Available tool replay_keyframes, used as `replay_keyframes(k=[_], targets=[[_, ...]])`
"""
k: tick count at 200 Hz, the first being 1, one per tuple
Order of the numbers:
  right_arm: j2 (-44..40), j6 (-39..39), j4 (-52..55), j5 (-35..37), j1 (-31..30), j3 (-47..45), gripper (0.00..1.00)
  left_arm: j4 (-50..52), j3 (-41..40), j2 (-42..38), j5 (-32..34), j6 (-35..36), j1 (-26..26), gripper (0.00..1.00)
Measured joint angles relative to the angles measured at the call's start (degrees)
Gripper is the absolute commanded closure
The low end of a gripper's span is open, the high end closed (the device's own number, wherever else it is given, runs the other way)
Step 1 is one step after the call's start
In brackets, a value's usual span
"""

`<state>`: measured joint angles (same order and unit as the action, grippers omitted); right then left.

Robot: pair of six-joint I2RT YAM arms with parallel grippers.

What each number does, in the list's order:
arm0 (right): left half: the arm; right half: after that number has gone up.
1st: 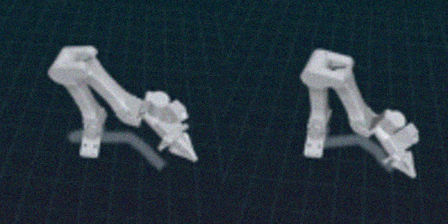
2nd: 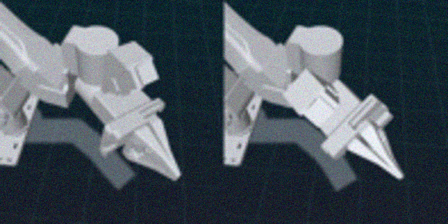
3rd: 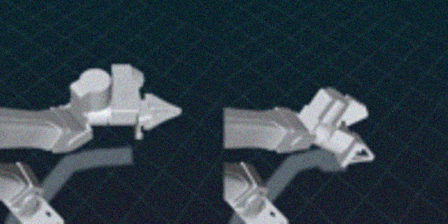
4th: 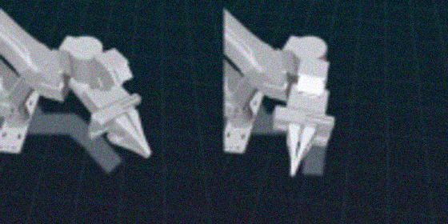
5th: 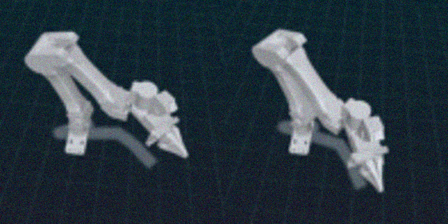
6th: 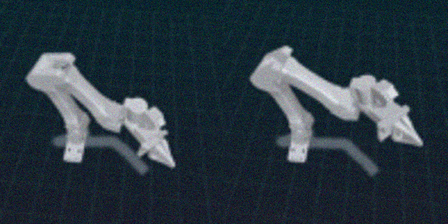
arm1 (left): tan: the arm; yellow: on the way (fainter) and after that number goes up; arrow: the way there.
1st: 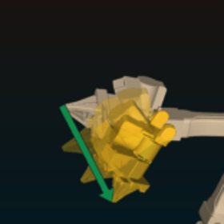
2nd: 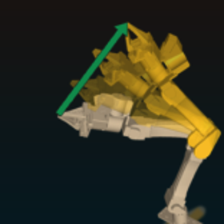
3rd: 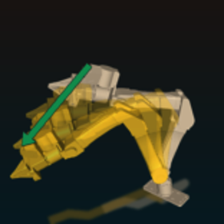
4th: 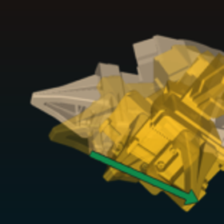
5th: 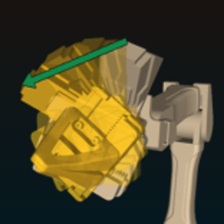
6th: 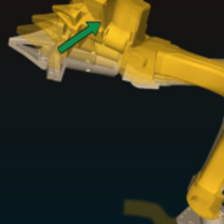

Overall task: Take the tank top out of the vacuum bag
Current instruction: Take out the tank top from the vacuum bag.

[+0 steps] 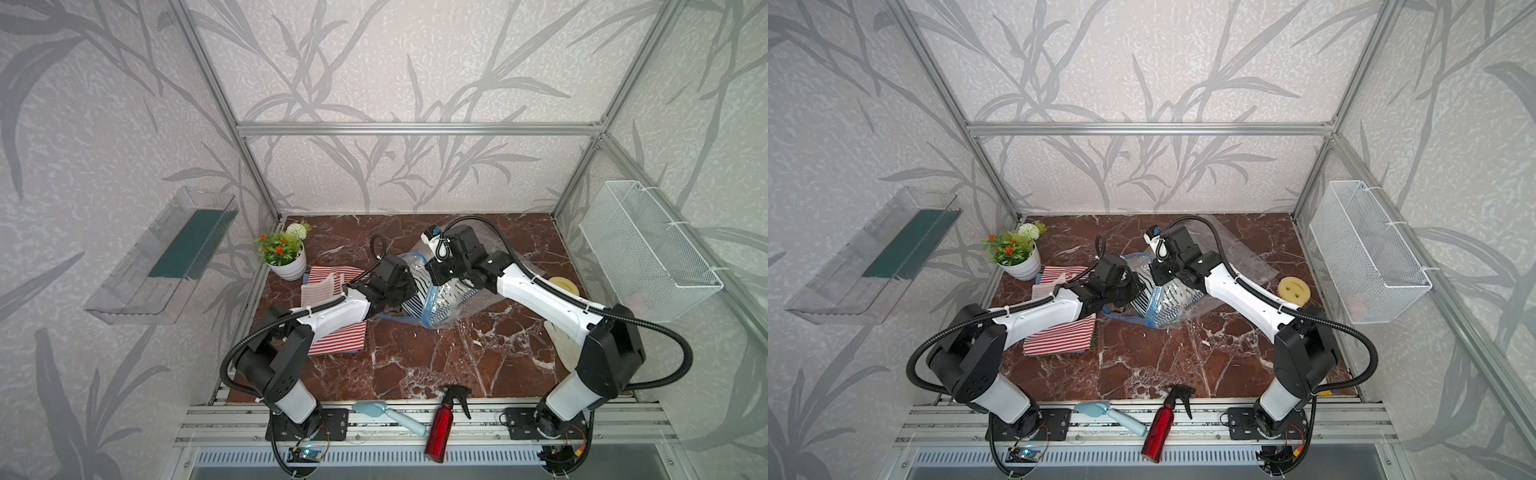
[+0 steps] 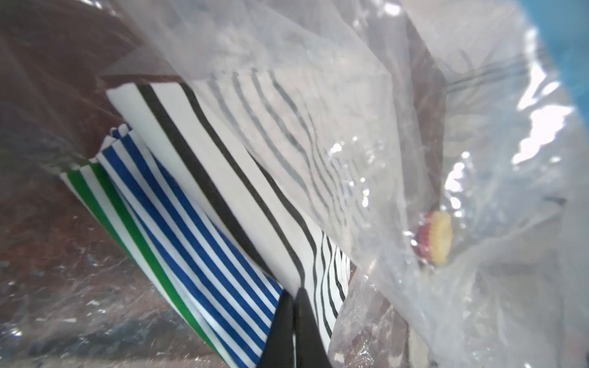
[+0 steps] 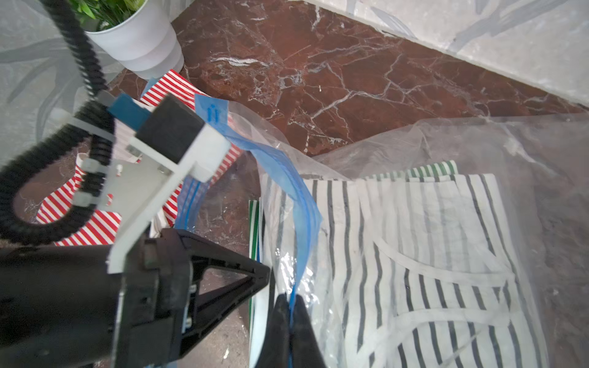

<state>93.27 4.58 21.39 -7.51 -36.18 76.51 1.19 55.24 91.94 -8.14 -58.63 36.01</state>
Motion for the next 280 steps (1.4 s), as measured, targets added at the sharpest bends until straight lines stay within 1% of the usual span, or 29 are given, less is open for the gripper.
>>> replay_keyframes(k=[79,138,170,232,280], targets=[[-0.81,0.13,1.09,0.63,1.11,-1.25,1.00,3.69,0.24,-1.14,1.27,0.46,0.00,1.00],[-0.39,1.05,1.92,1.44,1.11,-1.25,1.00,9.97,5.70,-4.28,0.48,1.90,0.00,1.00],[0.46,1.42,2.23,1.55,1.11,-1.25,1.00,12.72,6.51,-6.56,-0.44,2.01,0.00,1.00],[2.40,1.46,4.76,3.28,1.33,1.18,1.00,20.72,6.54,-12.90,-1.84,1.62,0.24,1.00],[3.30,1.64,5.60,3.85,1.33,1.51,1.00,26.58,6.49,-22.27,-1.38,0.98,0.39,1.00]])
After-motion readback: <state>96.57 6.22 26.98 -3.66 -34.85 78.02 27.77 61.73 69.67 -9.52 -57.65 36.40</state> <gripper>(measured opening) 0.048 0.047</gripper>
